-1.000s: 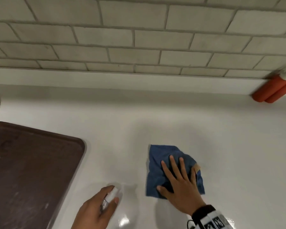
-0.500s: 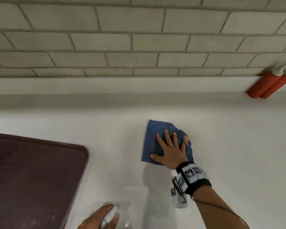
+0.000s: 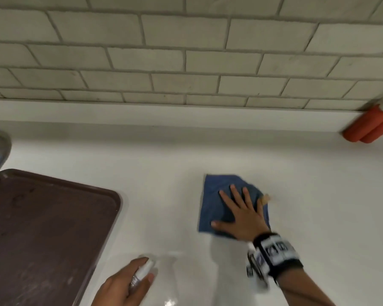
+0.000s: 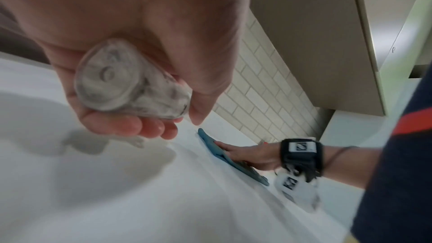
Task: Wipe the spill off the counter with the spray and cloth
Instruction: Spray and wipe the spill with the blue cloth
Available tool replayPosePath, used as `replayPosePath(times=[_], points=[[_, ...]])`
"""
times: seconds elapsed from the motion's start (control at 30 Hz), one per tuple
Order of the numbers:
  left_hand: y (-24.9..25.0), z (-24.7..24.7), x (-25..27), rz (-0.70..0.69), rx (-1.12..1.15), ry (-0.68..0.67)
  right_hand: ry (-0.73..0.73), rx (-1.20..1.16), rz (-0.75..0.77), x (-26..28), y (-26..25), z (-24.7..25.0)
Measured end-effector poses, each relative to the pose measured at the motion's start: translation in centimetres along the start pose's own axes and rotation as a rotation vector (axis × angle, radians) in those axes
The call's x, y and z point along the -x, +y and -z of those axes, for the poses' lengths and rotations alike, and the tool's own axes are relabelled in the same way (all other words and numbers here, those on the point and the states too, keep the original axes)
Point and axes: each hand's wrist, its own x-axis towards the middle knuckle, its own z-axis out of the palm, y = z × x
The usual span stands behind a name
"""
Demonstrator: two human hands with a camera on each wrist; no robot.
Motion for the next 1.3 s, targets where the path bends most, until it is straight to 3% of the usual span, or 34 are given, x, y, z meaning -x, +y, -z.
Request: replayPosePath(times=[0.1,0.2,0.33,0.47,0.6,0.77,1.0,1.13,1.23,1.3], points=[[0.2,-0.2,0.4,0.024,-0.017,0.036,-0.049,0.022,-0.035,-5.7,-0.8,2.9],[1.0,-1.0,1.5,0.055,-0.010,0.070,-0.108,0.070,0.065,-6.2,-3.9,2.8],[2.4,-2.7,2.6,0.102,0.056,0.127,-0.041,0.122,0.362,-0.8,-5.9,-2.2],[4.3,-4.1,3.1,0.113,0.058,0.134,-0.024,0.169,0.461,7.2,-3.6,-6.1],[6.1,-5.0,3.4,0.107,0.106,0.205,0.028,0.153,0.431,11.9,3.0,-6.6],[6.7,-5.4,4.2,0.107,0.142,0.223,0.017,0.078,0.212,10.9,7.5,-4.6],[5.0,-4.4,5.1,0.083,0.181,0.240,-0.034,0.064,0.126,3.4,2.5,-2.1],[3.5,-2.8,5.1,0.032,0.218,0.224,-0.057,0.074,0.101,2.1,-1.6,-1.3],[1.5,-1.4,4.8,-0.001,0.228,0.184,0.097,-0.035,0.034,1.7,-3.3,0.2],[0.2,-0.4,4.4,-0.039,0.211,0.145,0.245,-0.069,0.104,1.1,-4.4,1.3]])
